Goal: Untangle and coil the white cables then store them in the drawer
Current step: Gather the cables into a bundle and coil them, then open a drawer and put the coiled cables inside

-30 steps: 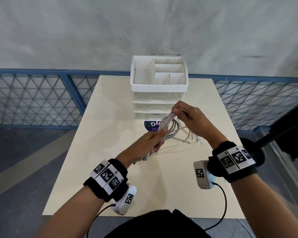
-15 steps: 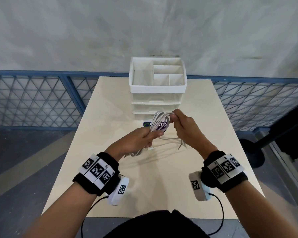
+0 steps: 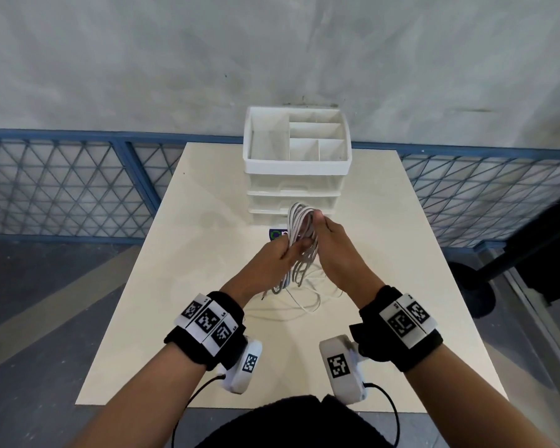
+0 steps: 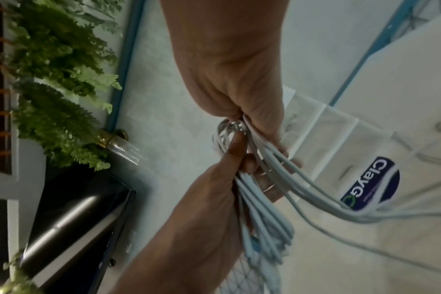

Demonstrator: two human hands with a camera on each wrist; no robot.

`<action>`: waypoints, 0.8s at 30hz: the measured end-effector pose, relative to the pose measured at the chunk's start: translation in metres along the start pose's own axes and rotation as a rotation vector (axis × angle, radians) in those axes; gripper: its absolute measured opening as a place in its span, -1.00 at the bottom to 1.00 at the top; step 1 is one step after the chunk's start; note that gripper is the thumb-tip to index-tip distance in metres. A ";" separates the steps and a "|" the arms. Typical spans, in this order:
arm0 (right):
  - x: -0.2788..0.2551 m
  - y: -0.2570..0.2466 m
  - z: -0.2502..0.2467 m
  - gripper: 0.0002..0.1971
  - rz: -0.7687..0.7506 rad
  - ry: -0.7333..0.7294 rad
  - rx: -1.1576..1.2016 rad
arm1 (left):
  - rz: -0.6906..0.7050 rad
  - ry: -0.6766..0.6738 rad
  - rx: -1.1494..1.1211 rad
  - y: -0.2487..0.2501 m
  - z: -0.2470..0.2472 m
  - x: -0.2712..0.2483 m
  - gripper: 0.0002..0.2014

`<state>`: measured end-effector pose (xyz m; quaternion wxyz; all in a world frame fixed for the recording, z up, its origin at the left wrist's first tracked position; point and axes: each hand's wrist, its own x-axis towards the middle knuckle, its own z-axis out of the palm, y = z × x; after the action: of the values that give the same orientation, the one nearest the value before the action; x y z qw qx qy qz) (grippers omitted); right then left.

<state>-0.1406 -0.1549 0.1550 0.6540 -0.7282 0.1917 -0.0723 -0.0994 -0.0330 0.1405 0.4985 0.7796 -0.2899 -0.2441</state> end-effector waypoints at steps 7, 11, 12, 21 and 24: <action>0.001 -0.009 -0.016 -0.50 -0.061 -0.228 -0.046 | -0.002 -0.078 -0.194 0.004 0.002 -0.006 -0.59; 0.003 -0.008 -0.015 -0.55 -0.100 -0.254 -0.055 | -0.044 -0.149 -0.285 0.009 0.000 -0.009 -0.68; 0.004 -0.007 -0.013 -0.56 -0.104 -0.229 -0.081 | -0.058 -0.173 -0.288 0.010 -0.001 -0.009 -0.68; 0.002 -0.021 -0.011 -0.41 -0.065 -0.306 -0.122 | -0.110 -0.358 -0.522 0.009 -0.019 -0.008 -0.71; 0.005 -0.019 -0.009 -0.30 -0.049 -0.391 0.151 | -0.039 -0.167 -0.623 0.015 -0.026 -0.005 -0.70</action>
<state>-0.1357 -0.1637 0.1742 0.7294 -0.6818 0.0373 0.0406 -0.0887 -0.0186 0.1648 0.6831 0.5721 -0.2261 -0.3936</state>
